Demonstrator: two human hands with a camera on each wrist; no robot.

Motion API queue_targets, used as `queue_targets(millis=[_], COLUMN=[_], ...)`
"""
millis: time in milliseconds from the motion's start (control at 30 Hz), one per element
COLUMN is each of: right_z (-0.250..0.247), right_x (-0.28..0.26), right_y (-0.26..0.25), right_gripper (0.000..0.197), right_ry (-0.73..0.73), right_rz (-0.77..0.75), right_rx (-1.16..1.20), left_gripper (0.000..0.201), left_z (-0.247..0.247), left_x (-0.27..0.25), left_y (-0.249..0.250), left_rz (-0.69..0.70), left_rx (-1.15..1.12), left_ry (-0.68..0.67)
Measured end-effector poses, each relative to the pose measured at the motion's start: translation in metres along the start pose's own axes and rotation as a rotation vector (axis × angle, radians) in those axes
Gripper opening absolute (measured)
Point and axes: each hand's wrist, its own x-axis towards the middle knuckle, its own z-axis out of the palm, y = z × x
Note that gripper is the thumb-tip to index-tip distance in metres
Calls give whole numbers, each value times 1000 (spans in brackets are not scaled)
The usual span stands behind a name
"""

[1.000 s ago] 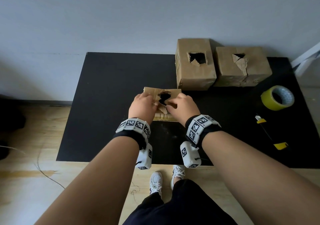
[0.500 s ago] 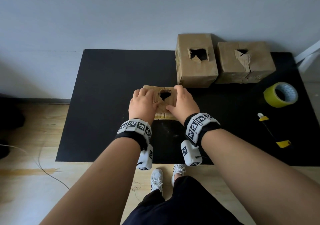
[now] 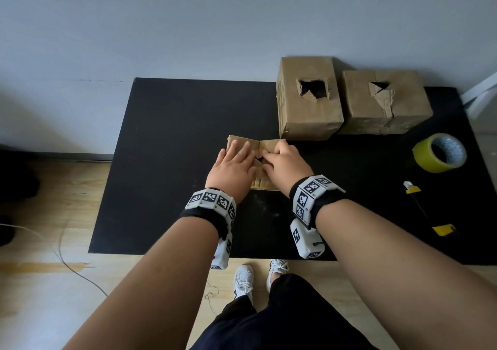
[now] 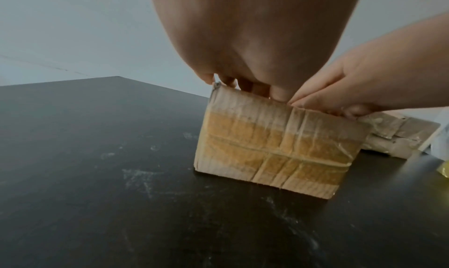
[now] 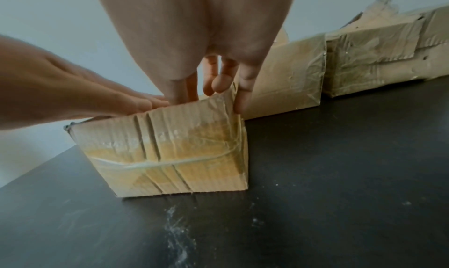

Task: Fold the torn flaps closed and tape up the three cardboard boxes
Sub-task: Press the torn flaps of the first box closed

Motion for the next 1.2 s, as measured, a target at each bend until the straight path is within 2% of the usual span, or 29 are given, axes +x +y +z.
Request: queue_targets(millis=[200, 300, 367, 467, 533, 600, 633, 700, 767, 833, 967, 1067, 1133, 1200], right_z=[-3, -12, -20, -25, -24, -20, -18, -13, -11, -12, -13, -10, -7, -5], right_x=[3, 5, 11, 18, 17, 12, 9, 3, -1, -5, -10, -14, -15, -14], right_y=[3, 2, 2, 2, 5, 7, 8, 8, 9, 10, 13, 14, 14, 12], right_gripper=[40, 35, 43, 53, 46, 35, 32, 31, 32, 34, 42, 46, 47, 48], right_ry=[-16, 84, 129, -35, -70, -36, -39, -70, -84, -90, -128, -156, -144, -126], right_rz=[46, 95, 121, 119, 153, 213, 253, 316, 360, 415, 510, 505, 474, 467], right_rx=[121, 208, 187, 161, 171, 145, 135, 128, 131, 142, 157, 176, 197, 218], left_gripper=[51, 50, 50, 54, 70, 92, 97, 94, 85, 81, 84, 85, 77, 71], left_z=[-3, -4, -4, -1, 1, 1, -1, -6, -10, -12, -19, -15, -8, -3], left_x=[-2, -1, -1, -4, -9, -14, -16, -15, -12, -8, 1, 4, 6, 9], left_y=[2, 2, 1, 0, 2, 3, 4, 6, 6, 7, 14, 21, 24, 26], left_rz=[-1, -9, -3, -32, -166, -374, -459, -544, -534, -502, -384, -323, -374, -469], left_rx=[-5, -11, -46, -99, -181, -293, -337, -437, -539, -626, -743, -758, -752, -773], left_ry=[-77, -76, -58, 66, 163, 215, 210, 158, 149, 196, 244, 239, 196, 92])
